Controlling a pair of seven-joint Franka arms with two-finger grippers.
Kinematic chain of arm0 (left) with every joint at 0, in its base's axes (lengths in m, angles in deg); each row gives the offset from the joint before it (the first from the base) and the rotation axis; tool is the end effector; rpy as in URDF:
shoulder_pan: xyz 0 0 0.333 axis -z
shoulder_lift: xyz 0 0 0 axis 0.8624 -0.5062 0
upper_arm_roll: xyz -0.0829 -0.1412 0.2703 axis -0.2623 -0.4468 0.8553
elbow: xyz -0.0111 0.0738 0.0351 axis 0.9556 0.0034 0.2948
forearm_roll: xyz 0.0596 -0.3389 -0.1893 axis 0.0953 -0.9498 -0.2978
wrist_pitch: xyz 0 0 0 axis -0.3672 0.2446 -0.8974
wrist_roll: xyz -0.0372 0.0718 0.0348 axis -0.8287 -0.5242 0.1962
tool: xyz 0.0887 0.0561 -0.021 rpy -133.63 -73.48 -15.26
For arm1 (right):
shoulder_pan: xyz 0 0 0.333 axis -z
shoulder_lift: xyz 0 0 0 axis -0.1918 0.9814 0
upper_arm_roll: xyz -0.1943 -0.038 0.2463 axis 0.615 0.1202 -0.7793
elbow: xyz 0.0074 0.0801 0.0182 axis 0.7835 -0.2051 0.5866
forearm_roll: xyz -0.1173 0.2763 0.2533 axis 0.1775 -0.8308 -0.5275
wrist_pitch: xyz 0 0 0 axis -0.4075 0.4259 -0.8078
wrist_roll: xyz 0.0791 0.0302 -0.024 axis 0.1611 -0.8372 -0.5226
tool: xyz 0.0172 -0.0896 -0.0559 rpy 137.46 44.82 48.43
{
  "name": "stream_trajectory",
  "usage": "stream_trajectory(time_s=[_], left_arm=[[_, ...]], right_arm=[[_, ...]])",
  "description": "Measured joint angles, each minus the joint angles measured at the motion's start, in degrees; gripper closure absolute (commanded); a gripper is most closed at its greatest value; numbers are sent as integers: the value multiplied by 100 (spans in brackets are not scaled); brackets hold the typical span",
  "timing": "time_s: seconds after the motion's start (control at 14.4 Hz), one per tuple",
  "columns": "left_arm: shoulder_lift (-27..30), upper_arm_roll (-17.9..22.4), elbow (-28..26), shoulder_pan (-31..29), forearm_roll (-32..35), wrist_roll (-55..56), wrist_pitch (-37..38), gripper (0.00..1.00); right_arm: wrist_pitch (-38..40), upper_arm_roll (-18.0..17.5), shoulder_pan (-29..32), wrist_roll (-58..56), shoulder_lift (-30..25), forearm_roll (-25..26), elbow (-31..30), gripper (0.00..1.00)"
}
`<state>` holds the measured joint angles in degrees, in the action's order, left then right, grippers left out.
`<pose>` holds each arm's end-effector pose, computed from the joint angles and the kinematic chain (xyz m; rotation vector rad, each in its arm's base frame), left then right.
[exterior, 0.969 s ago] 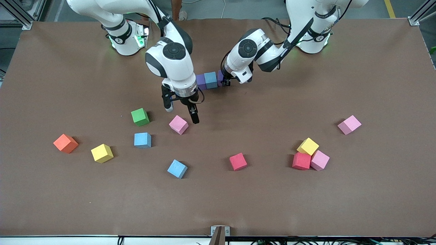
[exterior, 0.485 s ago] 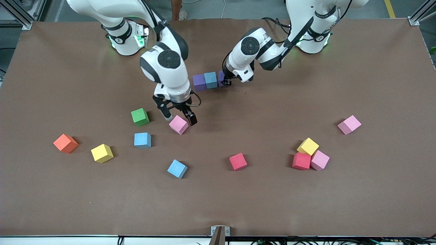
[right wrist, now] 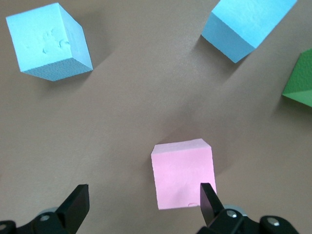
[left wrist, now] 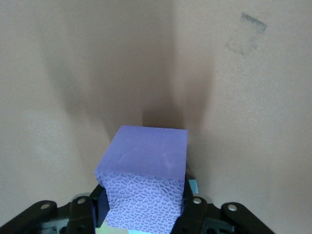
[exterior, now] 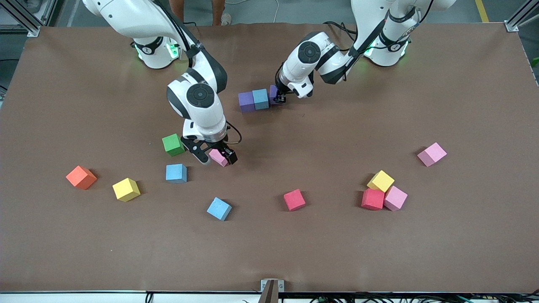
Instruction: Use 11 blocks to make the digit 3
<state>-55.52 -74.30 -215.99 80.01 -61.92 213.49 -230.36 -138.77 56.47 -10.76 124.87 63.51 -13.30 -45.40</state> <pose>0.2625 -0.4593 0.2058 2.1720 2.0942 -0.5196 0.5221 0.3515 0.2743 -2.9046 1.1574 -0.1665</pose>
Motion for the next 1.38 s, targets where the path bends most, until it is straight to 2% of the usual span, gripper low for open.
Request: stream_trajectory(time_s=[0.55, 0.97, 1.38], left_arm=[[-7, 8, -91, 9, 0, 612, -296, 92], [-79, 70, -111, 119, 0, 672, -468, 92], [-66, 502, -70, 490, 0, 676, -512, 92]], right_arm=[[376, -15, 244, -850, 361, -12, 268, 0], [665, -148, 243, -855, 449, -477, 290, 0], [667, -147, 256, -1063, 568, -496, 290, 0]])
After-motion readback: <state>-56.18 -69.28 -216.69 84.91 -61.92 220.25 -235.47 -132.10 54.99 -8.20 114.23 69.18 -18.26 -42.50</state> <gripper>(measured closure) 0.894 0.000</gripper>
